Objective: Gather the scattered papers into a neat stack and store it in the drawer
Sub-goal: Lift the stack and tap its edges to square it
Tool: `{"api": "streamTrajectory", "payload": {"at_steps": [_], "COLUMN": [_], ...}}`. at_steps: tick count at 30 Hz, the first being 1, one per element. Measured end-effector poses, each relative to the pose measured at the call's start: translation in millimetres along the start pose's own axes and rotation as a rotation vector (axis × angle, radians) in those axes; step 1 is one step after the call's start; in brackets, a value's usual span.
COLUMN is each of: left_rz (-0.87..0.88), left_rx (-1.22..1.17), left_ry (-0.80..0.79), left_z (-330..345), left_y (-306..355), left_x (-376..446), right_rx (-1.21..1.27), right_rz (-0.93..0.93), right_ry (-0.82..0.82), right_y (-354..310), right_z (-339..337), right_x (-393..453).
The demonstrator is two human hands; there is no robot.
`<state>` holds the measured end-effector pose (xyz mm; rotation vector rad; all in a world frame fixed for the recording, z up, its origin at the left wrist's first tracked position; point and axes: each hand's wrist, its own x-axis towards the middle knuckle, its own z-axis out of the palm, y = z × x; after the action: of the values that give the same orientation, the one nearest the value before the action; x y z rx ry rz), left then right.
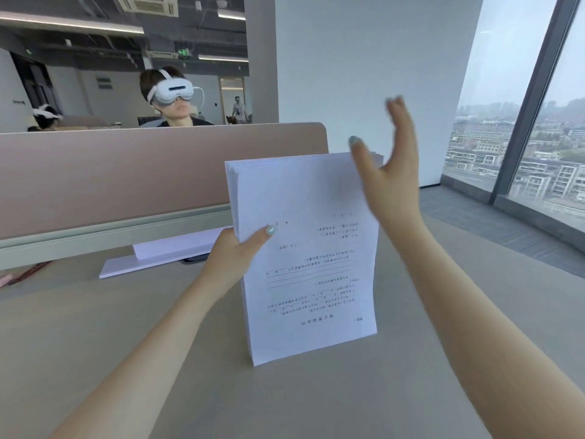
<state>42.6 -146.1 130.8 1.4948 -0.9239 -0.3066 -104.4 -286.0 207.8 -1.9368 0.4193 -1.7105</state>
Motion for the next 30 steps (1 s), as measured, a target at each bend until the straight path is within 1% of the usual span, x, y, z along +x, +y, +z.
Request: {"api": "streamTrajectory", "payload": {"at_steps": [1,3,4,5,6,8,11,13,15,17,19,22,24,25,27,30], "left_rz": [0.016,0.032,0.033,0.029,0.029,0.023,0.052,0.113,0.183,0.199,0.131,-0.025,-0.064,-0.064,-0.057,-0.013], "left_rx": [0.007,0.036,0.052,0.058,0.057,0.036,-0.017,-0.042,-0.091,-0.15,-0.172,-0.161,-0.159,-0.162,-0.177,-0.212], "left_ry": [-0.005,-0.027,-0.037,-0.037,-0.024,0.031,0.153,0.215,0.245,0.247,0.227,0.103,0.056,0.054,0.082,0.125], "left_z": [1.5,5.2,7.2,9.1,10.7,14.6,19.2,21.4,22.6,24.0,26.9,34.4,37.6,37.7,35.0,30.7], "left_y": [0.3,-0.5,-1.4,-2.4,-4.7,-4.7,2.2,12.6,27.3,34.6,23.7,-10.8,-24.2,-23.1,-16.1,-3.0], "left_x": [-1.5,-3.6,-4.2,-5.1,-5.1,-5.4,-1.6,2.3,5.5,8.0,8.8,-1.7,-7.3,-7.9,-3.0,3.1], "right_rx": [0.115,0.348,0.429,0.48,0.514,0.529,0.446,0.353,0.367,0.437,0.453,0.464,0.516,0.531,0.558,0.637], "right_rz": [0.169,0.502,0.615,0.678,0.699,0.684,0.59,0.559,0.534,0.53,0.58,0.771,0.896,0.924,0.923,0.833], "right_ry": [-0.042,-0.234,-0.34,-0.424,-0.484,-0.518,-0.414,-0.316,-0.273,-0.304,-0.363,-0.5,-0.587,-0.582,-0.54,-0.532], "right_y": [10.2,34.0,47.0,57.8,68.3,77.4,62.9,41.7,23.1,15.9,24.3,58.1,71.9,74.4,70.3,60.0], "right_z": [-9.9,-22.9,-26.6,-29.3,-29.9,-27.5,-18.7,-16.5,-21.0,-29.9,-38.2,-42.8,-41.2,-39.5,-37.6,-42.3], "right_x": [3.1,7.3,6.7,2.3,-2.8,-13.5,-12.5,2.5,19.2,27.4,18.5,-23.2,-48.4,-53.8,-51.3,-39.5]}}
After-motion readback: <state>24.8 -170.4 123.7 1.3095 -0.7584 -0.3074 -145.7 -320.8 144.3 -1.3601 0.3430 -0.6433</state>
